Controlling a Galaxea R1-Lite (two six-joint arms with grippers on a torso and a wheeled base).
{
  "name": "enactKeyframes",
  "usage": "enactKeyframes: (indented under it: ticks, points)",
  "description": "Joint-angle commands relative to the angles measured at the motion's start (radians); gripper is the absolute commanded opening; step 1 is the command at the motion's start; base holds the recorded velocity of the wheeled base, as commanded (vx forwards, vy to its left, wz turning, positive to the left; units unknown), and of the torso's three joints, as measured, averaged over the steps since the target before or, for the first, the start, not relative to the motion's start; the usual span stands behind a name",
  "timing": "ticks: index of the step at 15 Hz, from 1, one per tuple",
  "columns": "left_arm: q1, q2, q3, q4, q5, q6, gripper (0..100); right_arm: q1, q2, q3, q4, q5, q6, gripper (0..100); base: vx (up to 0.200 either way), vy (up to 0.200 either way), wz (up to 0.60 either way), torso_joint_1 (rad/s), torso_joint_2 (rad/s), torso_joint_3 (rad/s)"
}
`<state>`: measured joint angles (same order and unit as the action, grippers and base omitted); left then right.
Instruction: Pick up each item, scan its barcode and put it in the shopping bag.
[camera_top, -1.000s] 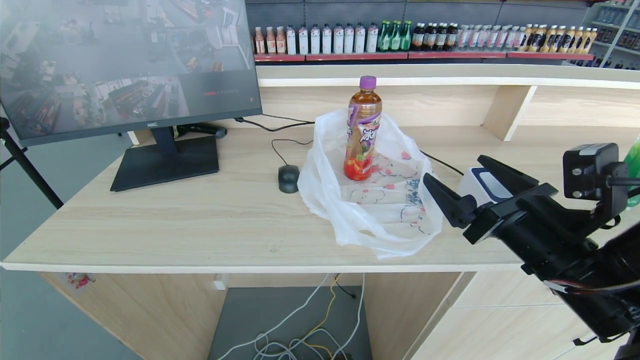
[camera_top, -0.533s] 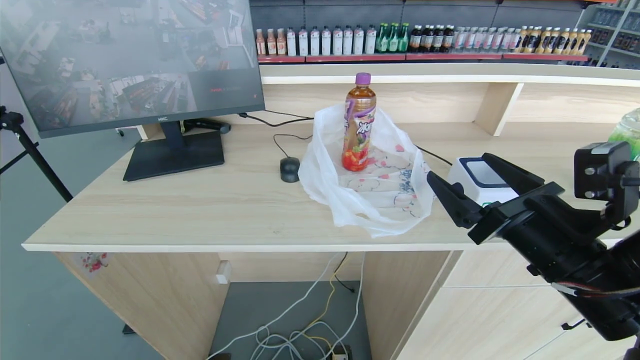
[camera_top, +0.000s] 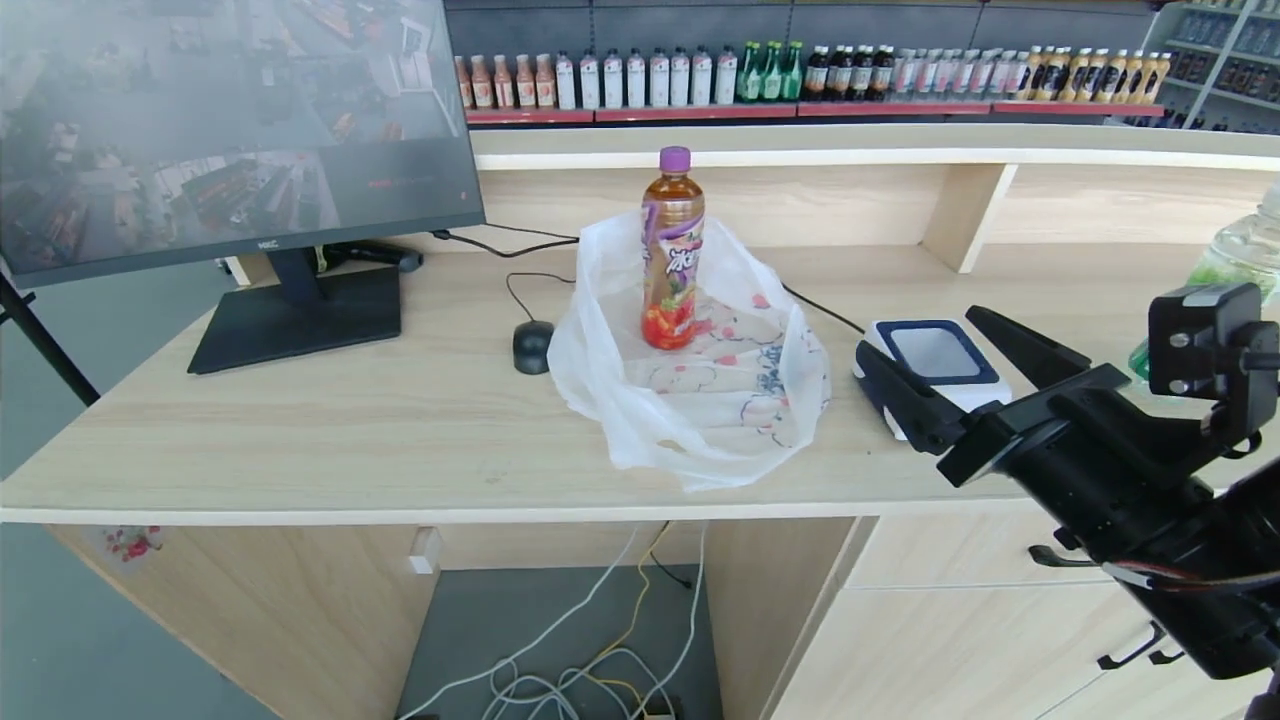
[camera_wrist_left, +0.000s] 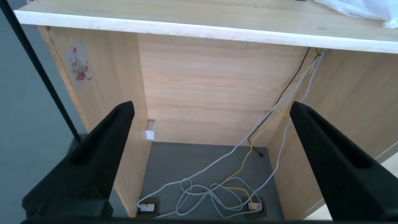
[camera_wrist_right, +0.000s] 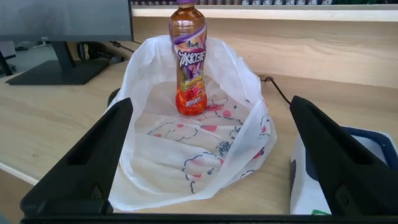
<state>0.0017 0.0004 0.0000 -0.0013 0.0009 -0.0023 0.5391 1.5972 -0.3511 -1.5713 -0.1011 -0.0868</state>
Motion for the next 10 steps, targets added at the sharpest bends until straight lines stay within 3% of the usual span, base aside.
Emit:
enactKeyframes:
  ticks: [1,10]
  points:
    - [0.0,0.0,0.0,0.0,-0.001,-0.001,100,0.001,0.001,-0.009,0.0,0.001,-0.001,100,0.0,-0.2,0.0,-0.012,0.01,0.002]
    - [0.0,0.0,0.0,0.0,0.001,-0.002,100,-0.001,0.009,0.001,0.0,0.001,-0.001,100,0.0,-0.2,0.0,0.003,0.0,0.003]
